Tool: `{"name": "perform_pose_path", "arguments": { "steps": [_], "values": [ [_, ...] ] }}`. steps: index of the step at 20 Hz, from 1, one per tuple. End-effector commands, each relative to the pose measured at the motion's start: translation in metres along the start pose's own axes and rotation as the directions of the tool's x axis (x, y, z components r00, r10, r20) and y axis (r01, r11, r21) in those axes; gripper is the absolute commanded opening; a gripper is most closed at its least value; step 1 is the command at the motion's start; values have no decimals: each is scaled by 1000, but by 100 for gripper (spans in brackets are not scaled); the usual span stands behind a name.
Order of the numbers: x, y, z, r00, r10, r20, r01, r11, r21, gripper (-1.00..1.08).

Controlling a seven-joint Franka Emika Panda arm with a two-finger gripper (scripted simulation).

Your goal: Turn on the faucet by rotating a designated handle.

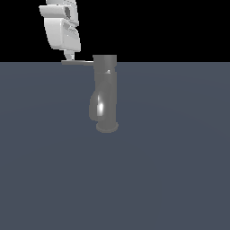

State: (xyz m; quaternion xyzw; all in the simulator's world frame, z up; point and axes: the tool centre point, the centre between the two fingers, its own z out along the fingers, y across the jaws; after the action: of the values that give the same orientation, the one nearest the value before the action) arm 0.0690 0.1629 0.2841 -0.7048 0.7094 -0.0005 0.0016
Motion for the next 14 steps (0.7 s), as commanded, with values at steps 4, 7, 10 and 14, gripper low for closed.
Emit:
{"name": "perform_pose_path", "arguments": {
  "steps": [4, 7, 10, 14],
  "values": [
    [2, 16, 0, 1000, 1, -2, -1, 1000, -3, -100],
    [3, 25, 0, 1000, 1, -2, -1, 1000, -3, -100],
    [3, 33, 0, 1000, 1, -2, -1, 1000, -3, -100],
    [4, 45, 0, 1000, 1, -2, -1, 1000, -3, -100]
  ]
}}
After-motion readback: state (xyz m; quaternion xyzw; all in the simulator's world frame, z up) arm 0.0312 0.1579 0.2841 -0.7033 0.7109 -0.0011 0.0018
